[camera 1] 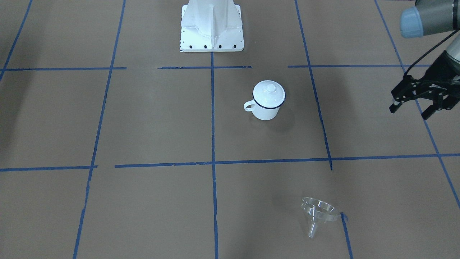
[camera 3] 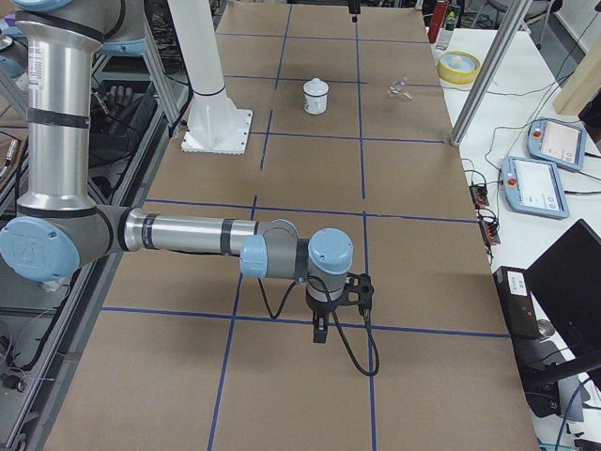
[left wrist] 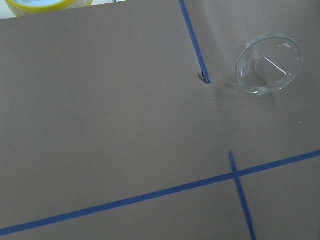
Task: Place funnel on cup
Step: 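Move the left gripper down over the white lid on the mug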
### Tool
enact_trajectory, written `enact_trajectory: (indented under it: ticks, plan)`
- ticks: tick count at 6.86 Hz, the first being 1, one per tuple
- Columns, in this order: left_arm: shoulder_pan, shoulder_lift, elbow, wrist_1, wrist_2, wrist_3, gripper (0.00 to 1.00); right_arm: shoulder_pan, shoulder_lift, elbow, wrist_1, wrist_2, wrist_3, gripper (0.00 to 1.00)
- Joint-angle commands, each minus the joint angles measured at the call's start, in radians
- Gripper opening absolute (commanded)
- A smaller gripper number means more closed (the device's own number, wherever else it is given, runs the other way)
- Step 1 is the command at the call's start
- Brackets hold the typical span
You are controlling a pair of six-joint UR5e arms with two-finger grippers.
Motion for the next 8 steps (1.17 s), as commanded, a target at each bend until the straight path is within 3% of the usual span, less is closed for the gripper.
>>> enact_trajectory:
  ticks: [1, 3, 5, 7, 8]
  plan:
    - [0.203, -0.138, -0.069, 0.113, 0.065, -0.299, 1.0, 0.0, 0.0, -0.001, 0.0, 0.0, 0.0, 1.0]
    - [0.378, -0.277, -0.084, 0.275, 0.198, -0.464, 1.0, 0.0, 0.0, 0.0, 0.0, 0.0, 0.0, 1.0]
    - [0.507, -0.29, -0.096, 0.294, 0.278, -0.63, 1.0, 0.0, 0.0, 0.0, 0.0, 0.0, 0.0, 1.0]
    - [0.566, -0.284, -0.09, 0.299, 0.336, -0.664, 1.0, 0.0, 0.0, 0.0, 0.0, 0.0, 0.0, 1.0]
    - [0.58, -0.283, -0.087, 0.299, 0.349, -0.664, 0.94, 0.0, 0.0, 0.0, 0.0, 0.0, 0.0, 1.0]
